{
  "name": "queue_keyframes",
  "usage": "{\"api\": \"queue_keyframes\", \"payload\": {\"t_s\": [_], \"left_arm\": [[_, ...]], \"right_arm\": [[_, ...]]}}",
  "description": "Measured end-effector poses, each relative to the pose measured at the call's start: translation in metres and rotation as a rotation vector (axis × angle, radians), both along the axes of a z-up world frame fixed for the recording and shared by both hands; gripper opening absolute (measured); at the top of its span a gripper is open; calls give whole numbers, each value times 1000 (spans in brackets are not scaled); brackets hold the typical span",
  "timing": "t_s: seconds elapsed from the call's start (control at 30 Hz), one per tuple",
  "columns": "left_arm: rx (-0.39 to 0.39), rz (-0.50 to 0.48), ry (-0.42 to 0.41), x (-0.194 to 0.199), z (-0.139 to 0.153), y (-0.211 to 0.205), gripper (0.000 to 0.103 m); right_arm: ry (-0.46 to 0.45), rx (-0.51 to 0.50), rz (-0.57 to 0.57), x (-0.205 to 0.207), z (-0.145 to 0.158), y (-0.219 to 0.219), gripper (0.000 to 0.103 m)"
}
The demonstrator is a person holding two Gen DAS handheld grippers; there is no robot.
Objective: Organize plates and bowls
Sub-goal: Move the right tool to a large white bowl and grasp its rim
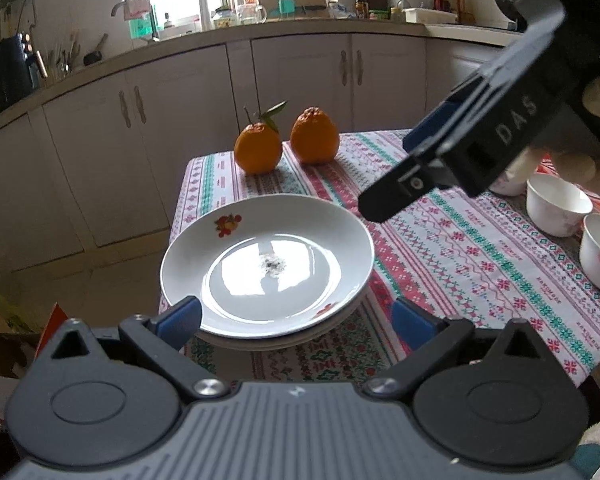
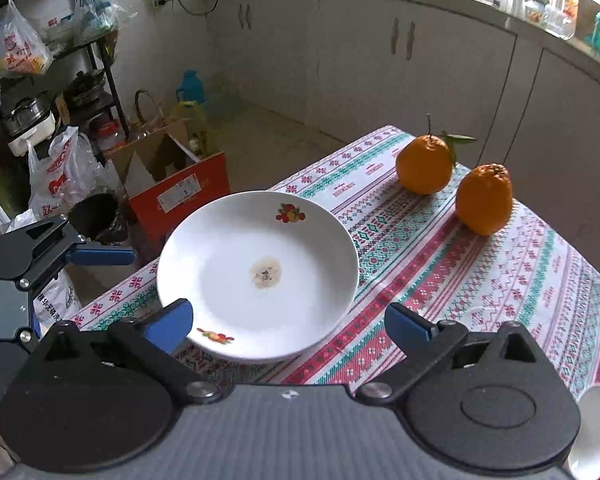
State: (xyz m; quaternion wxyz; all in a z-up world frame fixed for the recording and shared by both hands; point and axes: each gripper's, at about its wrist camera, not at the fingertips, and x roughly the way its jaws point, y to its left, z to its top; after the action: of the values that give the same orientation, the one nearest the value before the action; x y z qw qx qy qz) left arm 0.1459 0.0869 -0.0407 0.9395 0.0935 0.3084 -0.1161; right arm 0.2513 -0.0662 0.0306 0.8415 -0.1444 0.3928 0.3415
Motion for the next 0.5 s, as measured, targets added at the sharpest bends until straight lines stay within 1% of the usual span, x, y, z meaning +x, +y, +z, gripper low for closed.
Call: {"api": "queue_keyframes", "payload": {"t_s": [0.07, 0.17, 0.27, 0.47, 0.5], "left_arm": [[3, -7, -8, -4, 2, -3, 101], [-7, -30, -12, -10, 4, -8, 101], [-10, -53, -9, -15, 4, -15, 101], [-22, -149, 3, -21, 2, -37, 101], [-26, -173, 7, -21, 1, -42, 101]], "right_arm": [[-28, 3, -12, -12, 2, -5, 103], [-94, -6, -31, -33, 6, -11, 103], [-144, 0, -71, -54, 8, -21, 103], [-261, -10, -192, -97, 9, -52, 103], [-268, -14, -218, -101, 8, -58, 103]]}}
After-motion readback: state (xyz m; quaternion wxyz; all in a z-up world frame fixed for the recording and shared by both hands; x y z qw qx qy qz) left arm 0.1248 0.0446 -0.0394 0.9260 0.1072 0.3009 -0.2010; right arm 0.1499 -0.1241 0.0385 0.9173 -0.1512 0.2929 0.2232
